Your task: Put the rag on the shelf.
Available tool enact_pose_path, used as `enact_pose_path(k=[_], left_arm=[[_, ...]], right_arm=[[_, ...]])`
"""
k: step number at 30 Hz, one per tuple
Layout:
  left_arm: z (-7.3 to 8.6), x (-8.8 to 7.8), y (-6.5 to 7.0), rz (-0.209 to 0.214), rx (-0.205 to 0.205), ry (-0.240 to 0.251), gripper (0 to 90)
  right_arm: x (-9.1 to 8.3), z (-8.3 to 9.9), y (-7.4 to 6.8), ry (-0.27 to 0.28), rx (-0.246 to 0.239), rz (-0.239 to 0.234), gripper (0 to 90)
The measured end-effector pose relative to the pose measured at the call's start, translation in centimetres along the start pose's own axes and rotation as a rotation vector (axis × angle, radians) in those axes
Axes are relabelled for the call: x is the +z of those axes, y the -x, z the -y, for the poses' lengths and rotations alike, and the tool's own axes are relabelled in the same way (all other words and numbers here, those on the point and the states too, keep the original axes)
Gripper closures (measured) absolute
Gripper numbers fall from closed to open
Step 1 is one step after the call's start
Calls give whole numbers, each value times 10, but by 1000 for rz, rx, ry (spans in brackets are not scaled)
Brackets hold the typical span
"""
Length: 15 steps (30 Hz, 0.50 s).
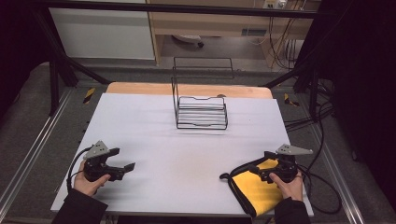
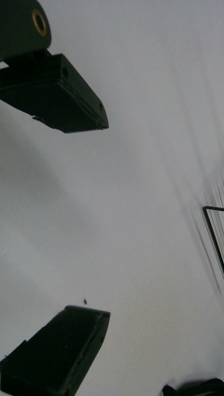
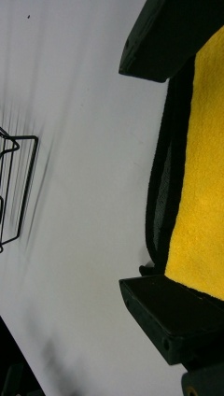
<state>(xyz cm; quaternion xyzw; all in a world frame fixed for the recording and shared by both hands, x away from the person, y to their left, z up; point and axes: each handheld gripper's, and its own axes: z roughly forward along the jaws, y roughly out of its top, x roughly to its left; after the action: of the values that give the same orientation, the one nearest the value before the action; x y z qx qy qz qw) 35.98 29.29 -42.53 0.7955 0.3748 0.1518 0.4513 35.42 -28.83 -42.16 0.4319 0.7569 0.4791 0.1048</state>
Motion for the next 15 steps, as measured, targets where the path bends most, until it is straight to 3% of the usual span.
enact_pose_path(k=[9,13,14,15], left_arm=[[0,-1,1,-3,4,1,71],[0,-1,2,-8,4,-2,71],[0,-1,3,-7,4,-3,71],[0,-1,3,-7,6,-5,71]], right_arm=[[0,-1,-2,-12,-8,11,43],[4,-4,-14,-44,-25,21,103],[8,-5,-23,-64,-63,28,178],[10,-6,-28,-73,-66,35,207]])
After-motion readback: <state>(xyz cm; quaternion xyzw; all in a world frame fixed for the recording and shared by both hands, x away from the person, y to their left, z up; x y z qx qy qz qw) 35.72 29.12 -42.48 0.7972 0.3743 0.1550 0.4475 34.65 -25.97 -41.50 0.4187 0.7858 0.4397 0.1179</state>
